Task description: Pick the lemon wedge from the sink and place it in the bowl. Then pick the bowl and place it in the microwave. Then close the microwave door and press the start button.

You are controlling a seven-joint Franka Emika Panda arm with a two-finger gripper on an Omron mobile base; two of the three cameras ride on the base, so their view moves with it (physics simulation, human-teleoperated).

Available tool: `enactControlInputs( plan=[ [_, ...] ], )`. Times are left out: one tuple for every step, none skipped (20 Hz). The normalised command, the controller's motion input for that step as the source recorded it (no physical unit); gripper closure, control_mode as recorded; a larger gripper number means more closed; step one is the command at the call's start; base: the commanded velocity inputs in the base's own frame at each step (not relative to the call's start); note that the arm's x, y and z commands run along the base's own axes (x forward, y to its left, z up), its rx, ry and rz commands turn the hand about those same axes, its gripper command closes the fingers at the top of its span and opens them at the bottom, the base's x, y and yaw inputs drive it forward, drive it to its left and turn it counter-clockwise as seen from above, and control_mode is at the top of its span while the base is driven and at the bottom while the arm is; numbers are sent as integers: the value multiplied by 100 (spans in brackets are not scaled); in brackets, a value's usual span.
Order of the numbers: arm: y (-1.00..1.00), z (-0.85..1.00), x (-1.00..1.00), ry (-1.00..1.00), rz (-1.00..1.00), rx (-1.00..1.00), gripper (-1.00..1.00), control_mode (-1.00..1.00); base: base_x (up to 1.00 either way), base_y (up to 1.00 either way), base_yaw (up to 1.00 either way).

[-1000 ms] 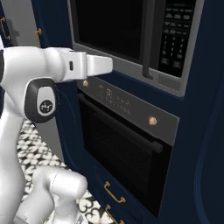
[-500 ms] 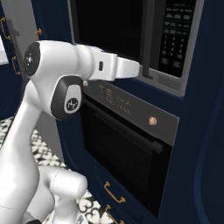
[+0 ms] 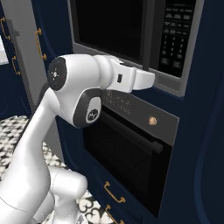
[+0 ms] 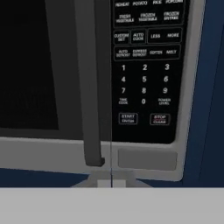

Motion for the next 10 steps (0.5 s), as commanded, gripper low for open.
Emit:
enactControlInputs(
  plan=[
    [-32, 16, 22, -7, 0, 16, 100, -100, 0, 0, 0],
    [-28, 30, 18, -7, 0, 16, 100, -100, 0, 0, 0],
    [-28, 38, 0, -14, 0, 17, 100, -100, 0, 0, 0],
    [-26, 34, 2, -13, 0, 14, 100, -100, 0, 0, 0],
    [-23, 34, 0, -17, 0, 13, 100, -100, 0, 0, 0],
    [-29, 37, 0, -17, 0, 14, 100, -100, 0, 0, 0],
    [-21, 39, 0, -16, 0, 13, 100, -100, 0, 0, 0],
    [-19, 34, 0, -14, 0, 13, 100, -100, 0, 0, 0],
    [-19, 9, 0, -5, 0, 15, 100, -100, 0, 0, 0],
    [-18, 7, 0, -7, 0, 13, 100, -100, 0, 0, 0]
  ],
)
